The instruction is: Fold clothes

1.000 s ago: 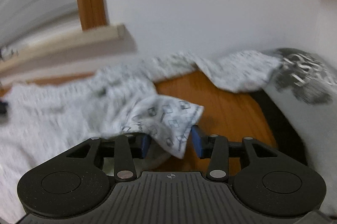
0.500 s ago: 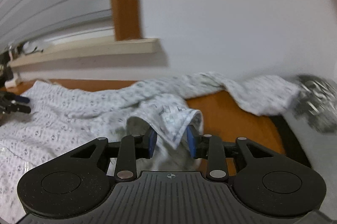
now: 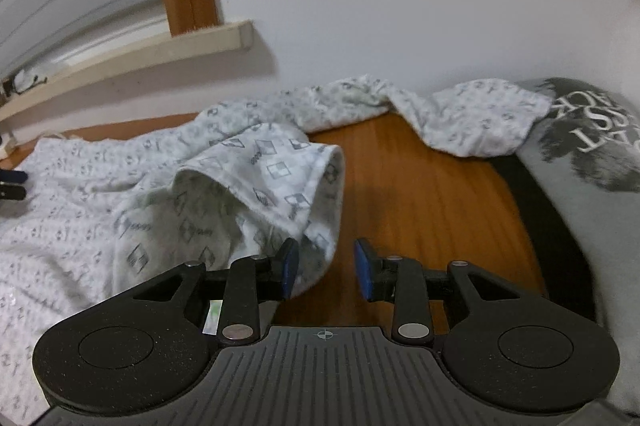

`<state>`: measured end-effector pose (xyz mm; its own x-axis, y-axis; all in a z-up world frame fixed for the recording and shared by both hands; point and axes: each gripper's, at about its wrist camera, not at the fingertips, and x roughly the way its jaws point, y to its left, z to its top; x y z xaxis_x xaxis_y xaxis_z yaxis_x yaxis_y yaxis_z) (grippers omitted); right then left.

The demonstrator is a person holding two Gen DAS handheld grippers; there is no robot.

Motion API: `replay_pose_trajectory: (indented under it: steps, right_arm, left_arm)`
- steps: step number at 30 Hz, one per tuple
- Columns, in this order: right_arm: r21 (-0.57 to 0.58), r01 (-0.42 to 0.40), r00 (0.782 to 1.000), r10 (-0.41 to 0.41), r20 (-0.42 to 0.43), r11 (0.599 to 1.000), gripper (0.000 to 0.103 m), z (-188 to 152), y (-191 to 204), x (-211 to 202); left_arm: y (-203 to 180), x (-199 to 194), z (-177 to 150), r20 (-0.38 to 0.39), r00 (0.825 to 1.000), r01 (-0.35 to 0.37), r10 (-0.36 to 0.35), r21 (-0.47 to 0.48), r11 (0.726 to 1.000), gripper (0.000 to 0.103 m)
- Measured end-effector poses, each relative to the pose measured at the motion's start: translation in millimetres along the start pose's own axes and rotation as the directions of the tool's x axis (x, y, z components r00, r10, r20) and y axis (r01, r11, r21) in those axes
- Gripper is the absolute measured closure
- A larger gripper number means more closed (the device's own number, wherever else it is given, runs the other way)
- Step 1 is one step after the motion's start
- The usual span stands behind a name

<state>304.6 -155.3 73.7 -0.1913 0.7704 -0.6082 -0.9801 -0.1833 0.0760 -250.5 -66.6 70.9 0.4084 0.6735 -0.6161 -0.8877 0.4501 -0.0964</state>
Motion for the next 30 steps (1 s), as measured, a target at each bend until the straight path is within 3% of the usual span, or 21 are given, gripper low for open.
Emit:
replay_pose_trajectory:
  steps: [1,2,6,8,9,12,15,17,23,25,27,29,30]
  right_arm:
    - [-0.008,0.004,1.000,-0.004,-0.010,1.000,0.083,1.7,0.8,5.0]
    - [-0.018,0.010,1.000,-0.010,-0.019,1.000,0.100,3.6,1.6,9.4]
    - [-0.071,0.121,0.992,-0.120,0.028,0.990,0.100,25.1,-0.1,-5.9]
    - [-0.055,0.205,0.975,-0.199,0.104,0.977,0.100,46.2,-7.1,-30.7]
    - [-0.028,0.256,0.955,-0.248,0.159,0.966,0.100,58.7,-11.6,-47.8]
    - [-0.023,0.280,0.940,-0.269,0.209,0.960,0.100,74.0,-10.5,-66.6]
    - [-0.093,0.324,0.941,-0.310,0.134,0.942,0.087,63.9,-2.0,-46.5]
    - [-0.138,0.351,0.936,-0.344,0.074,0.926,0.069,53.2,1.6,-30.3]
    - [-0.046,0.356,0.933,-0.358,-0.031,0.933,0.061,15.3,-27.7,-31.5]
    - [-0.020,0.367,0.930,-0.368,-0.007,0.930,0.061,6.9,-28.8,-38.1]
    - [0.032,0.392,0.917,-0.393,0.076,0.920,0.061,5.1,-27.5,-54.8]
    - [0.095,0.359,0.914,-0.370,0.165,0.929,0.060,9.3,-21.5,-67.4]
    - [0.103,0.301,0.931,-0.316,0.182,0.948,0.060,13.3,-15.9,-66.9]
  left_arm:
    - [-0.1,0.0,0.0,0.000,1.000,0.000,0.000,0.000,1.000,0.004]
    - [0.1,0.1,0.0,0.000,1.000,0.000,0.000,0.000,1.000,0.004]
    - [-0.3,0.1,0.1,0.000,1.000,0.000,0.000,0.001,1.000,0.004]
    - [-0.2,0.1,0.0,0.000,1.000,-0.001,0.001,0.001,1.000,0.004]
    - [-0.2,0.1,0.0,0.000,1.000,0.000,0.000,0.002,1.000,0.004]
    - [-0.4,0.1,0.0,0.000,1.000,0.000,0.000,0.002,1.000,0.004]
    - [-0.6,0.1,-0.1,-0.001,1.000,0.000,0.000,0.003,1.000,0.003]
    - [-0.7,0.1,-0.1,-0.001,1.000,0.000,0.000,0.004,1.000,0.003]
    - [-1.6,0.8,0.4,-0.003,1.000,-0.005,0.005,0.009,1.000,0.003]
    - [-2.1,1.1,0.5,-0.004,1.000,-0.007,0.007,0.012,1.000,0.003]
    - [-3.7,1.2,0.3,-0.006,1.000,-0.016,0.016,0.016,1.000,0.003]
    - [-6.0,1.6,0.1,-0.010,1.000,-0.025,0.025,0.024,0.999,0.002]
    - [-7.2,1.7,-0.2,-0.011,0.999,-0.032,0.032,0.026,0.999,0.002]
